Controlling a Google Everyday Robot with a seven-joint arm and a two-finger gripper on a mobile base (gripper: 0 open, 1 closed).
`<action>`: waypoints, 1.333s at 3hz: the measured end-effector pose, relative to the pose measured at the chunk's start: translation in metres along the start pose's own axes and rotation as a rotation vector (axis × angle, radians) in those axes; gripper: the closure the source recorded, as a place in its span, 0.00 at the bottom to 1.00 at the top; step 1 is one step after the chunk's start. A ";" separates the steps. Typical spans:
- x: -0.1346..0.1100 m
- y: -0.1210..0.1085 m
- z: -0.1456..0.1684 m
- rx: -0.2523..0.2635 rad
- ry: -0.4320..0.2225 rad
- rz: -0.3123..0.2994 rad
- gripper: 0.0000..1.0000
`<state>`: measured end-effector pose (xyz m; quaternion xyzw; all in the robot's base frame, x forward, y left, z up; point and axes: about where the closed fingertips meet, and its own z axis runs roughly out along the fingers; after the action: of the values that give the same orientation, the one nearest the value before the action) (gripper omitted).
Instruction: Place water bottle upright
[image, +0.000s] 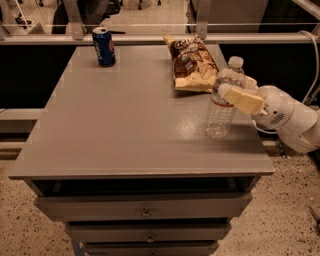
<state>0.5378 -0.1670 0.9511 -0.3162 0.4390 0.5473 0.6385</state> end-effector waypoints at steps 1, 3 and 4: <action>0.000 0.004 -0.002 -0.011 0.006 -0.004 0.35; -0.002 0.009 -0.005 -0.014 0.022 -0.021 0.00; -0.019 0.012 0.000 -0.039 0.098 -0.046 0.00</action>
Offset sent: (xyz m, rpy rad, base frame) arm -0.0109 -0.0084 -0.0035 -0.0185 -0.0192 -0.0007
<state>0.5254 -0.1728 0.9691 -0.3650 0.4515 0.5250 0.6223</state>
